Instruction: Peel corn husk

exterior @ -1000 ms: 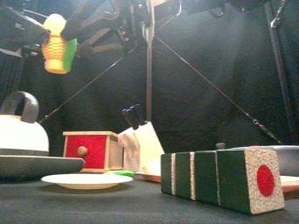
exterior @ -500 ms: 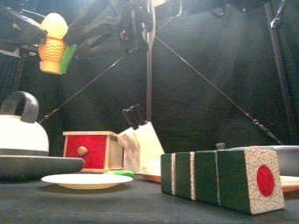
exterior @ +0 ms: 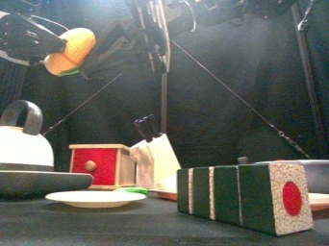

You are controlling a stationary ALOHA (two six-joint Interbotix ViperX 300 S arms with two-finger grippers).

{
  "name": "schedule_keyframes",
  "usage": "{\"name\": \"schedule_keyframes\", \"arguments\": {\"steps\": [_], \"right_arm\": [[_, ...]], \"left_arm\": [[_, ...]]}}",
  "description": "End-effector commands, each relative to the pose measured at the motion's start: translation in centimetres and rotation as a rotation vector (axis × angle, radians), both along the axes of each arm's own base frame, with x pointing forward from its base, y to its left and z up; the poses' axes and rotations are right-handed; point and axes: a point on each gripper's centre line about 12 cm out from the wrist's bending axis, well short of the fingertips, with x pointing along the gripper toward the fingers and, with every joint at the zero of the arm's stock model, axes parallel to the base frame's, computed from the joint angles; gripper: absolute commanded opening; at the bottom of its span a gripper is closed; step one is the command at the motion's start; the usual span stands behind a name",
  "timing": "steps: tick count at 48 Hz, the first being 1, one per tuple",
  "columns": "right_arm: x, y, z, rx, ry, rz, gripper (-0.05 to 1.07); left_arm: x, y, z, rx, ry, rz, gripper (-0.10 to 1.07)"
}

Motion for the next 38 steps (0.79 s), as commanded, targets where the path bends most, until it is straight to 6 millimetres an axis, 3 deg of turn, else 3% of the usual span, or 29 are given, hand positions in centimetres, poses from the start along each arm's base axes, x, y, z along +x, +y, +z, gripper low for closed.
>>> {"name": "schedule_keyframes", "arguments": {"steps": [1,38], "right_arm": [[0.4,-1.7,2.2,0.016,-0.048,-0.046,0.34],[0.0,-4.1,1.1,0.083,-0.013,-0.157,0.33]], "left_arm": [[0.3,-0.2,0.6,-0.009,-0.02,-0.008,0.61],[0.1,-0.4,1.0,-0.01,-0.035,-0.015,0.61]]}}
